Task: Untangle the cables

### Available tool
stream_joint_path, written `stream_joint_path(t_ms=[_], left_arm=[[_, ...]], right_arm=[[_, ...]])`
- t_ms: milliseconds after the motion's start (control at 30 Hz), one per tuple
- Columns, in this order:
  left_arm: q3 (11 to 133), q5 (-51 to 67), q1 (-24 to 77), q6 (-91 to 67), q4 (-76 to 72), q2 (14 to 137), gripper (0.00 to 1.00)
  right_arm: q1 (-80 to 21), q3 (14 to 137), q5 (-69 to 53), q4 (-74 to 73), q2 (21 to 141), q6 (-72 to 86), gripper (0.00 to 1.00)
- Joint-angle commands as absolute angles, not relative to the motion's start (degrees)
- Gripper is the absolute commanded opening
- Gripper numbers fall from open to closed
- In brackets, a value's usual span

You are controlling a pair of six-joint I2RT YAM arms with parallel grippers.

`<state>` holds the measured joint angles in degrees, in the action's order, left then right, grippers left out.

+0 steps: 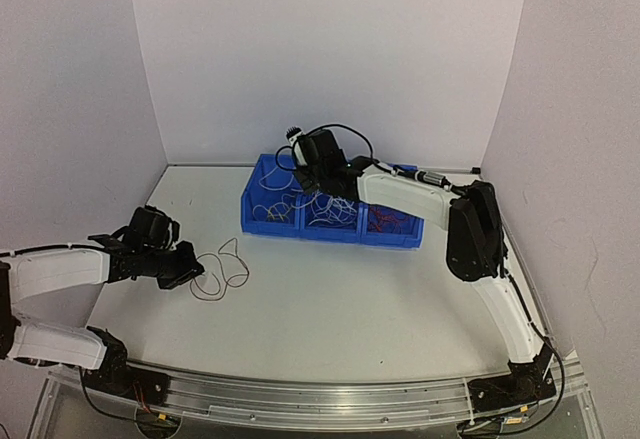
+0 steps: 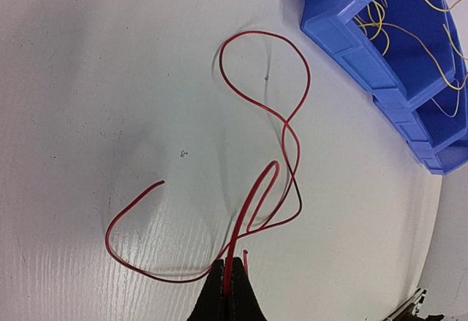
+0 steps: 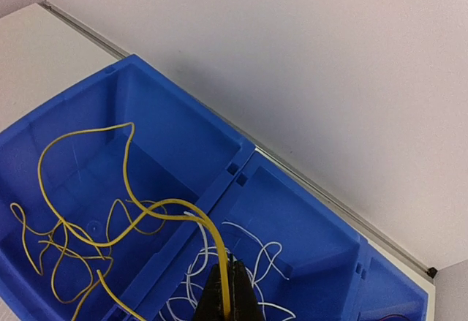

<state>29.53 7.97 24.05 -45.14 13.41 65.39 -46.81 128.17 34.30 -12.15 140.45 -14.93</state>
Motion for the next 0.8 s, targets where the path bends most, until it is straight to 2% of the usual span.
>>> stream_joint_path(t_ms=[0, 533, 767], left_arm=[[29.31, 8.26, 24.25, -44.05, 12.14, 66.12, 0.00], [28.93, 8.31, 24.17, -43.51, 11.86, 67.21, 0.00], [28.72, 8.27, 24.23, -43.42, 11.88, 67.08, 0.00]], right_arm=[[-46.86, 132.24, 36.02, -12.79, 142.22, -20.02, 0.00], [-49.20, 141.38, 32.10, -13.97, 148.82, -20.70, 0.00], [-49.51, 145.37, 25.64, -13.62, 151.32, -16.26, 0.00]])
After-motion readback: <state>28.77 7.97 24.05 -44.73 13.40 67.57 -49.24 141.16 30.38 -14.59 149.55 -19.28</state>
